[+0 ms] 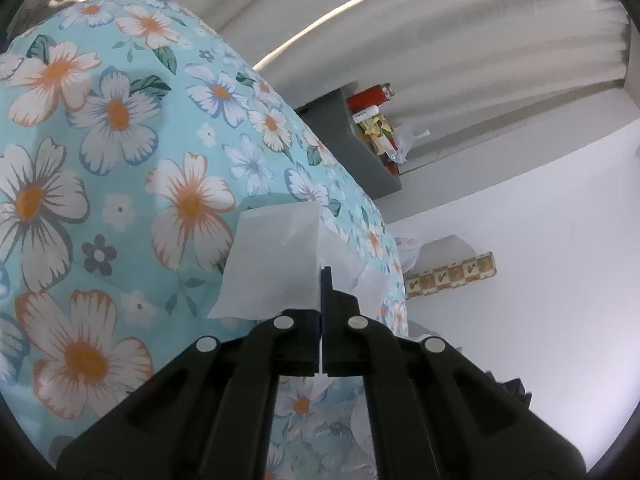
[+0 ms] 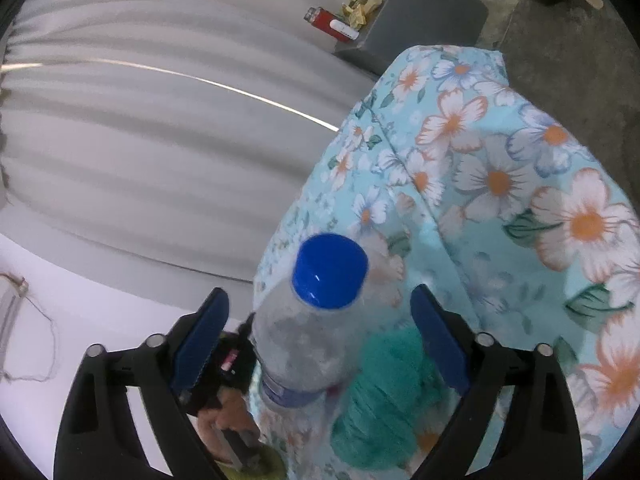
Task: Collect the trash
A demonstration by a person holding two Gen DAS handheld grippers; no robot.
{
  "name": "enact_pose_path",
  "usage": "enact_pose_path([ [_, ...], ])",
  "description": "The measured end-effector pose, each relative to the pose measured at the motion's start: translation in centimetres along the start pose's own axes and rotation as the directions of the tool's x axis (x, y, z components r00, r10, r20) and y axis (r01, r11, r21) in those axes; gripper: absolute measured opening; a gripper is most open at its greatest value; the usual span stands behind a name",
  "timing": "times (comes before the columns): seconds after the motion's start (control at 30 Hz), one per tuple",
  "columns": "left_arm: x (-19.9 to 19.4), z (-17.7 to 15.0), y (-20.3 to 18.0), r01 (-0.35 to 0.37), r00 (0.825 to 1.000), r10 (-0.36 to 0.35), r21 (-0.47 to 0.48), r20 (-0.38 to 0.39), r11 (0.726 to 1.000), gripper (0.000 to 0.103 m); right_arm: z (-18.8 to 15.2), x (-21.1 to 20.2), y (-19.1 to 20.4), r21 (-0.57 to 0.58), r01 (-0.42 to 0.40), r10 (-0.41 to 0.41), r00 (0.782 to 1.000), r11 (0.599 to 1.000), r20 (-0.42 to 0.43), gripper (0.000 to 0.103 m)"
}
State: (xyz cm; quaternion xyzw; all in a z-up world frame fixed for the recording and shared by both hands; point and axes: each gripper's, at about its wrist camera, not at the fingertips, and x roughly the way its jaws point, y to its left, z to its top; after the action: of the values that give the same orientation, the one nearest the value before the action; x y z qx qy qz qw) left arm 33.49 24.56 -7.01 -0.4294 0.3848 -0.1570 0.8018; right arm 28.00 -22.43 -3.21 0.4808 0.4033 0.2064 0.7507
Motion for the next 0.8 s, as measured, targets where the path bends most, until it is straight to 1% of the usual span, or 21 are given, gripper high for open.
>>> enact_pose_path([
  [0.03,0.0,0.0,-0.2,-0.004,1.0,0.004,0.007,0.0,1.0,0.0,0.1,0.1,-0.1,0.006,-0.005,0.005,1.0,1.0,-0.003,0.078],
  [0.1,0.1,0.2,-0.7,-0.003,1.0,0.003,0.023,0.006,1.0,0.0,0.3,0.5,-0.3,0.027,-0.023,0.023,1.0,0.999,-0.01,0.062],
  [0.17,-0.3,0.3,-1.3,-0.005,1.0,0.004,0.047,0.02,0.999,0.0,0.3,0.6,-0.8,0.052,-0.055,0.056,0.998,0.997,-0.022,0.052],
  [0.3,-1.6,0.1,-2.2,-0.004,0.999,0.001,0.083,0.037,0.997,0.0,0.1,0.0,-1.8,0.092,-0.123,0.126,0.992,0.988,-0.031,0.048],
  [0.43,-2.7,-0.2,-3.0,-0.007,0.999,0.001,0.111,0.053,0.994,0.0,0.1,-1.3,-2.5,0.136,-0.213,0.22,0.975,0.967,-0.031,0.043],
  [0.53,-4.1,-0.3,-3.9,0.004,0.997,-0.014,0.129,0.078,0.992,0.0,-0.1,-2.7,-2.6,0.146,-0.257,0.263,0.964,0.955,-0.026,0.042],
  [0.6,-5.3,-0.4,-4.8,0.016,0.994,-0.031,0.149,0.1,0.989,0.0,-0.4,-3.8,-3.1,0.176,-0.314,0.323,0.946,0.933,-0.026,0.041],
  [0.7,-7.4,-0.7,-6.3,0.024,0.989,-0.05,0.188,0.139,0.982,0.0,-0.8,-5.6,-3.6,0.199,-0.367,0.379,0.925,0.908,-0.021,0.039],
  [0.8,-10.0,-1.3,-8.0,0.027,0.982,-0.07,0.237,0.178,0.971,0.0,-1.6,-7.7,-4.0,0.21,-0.421,0.436,0.899,0.883,-0.031,0.036],
])
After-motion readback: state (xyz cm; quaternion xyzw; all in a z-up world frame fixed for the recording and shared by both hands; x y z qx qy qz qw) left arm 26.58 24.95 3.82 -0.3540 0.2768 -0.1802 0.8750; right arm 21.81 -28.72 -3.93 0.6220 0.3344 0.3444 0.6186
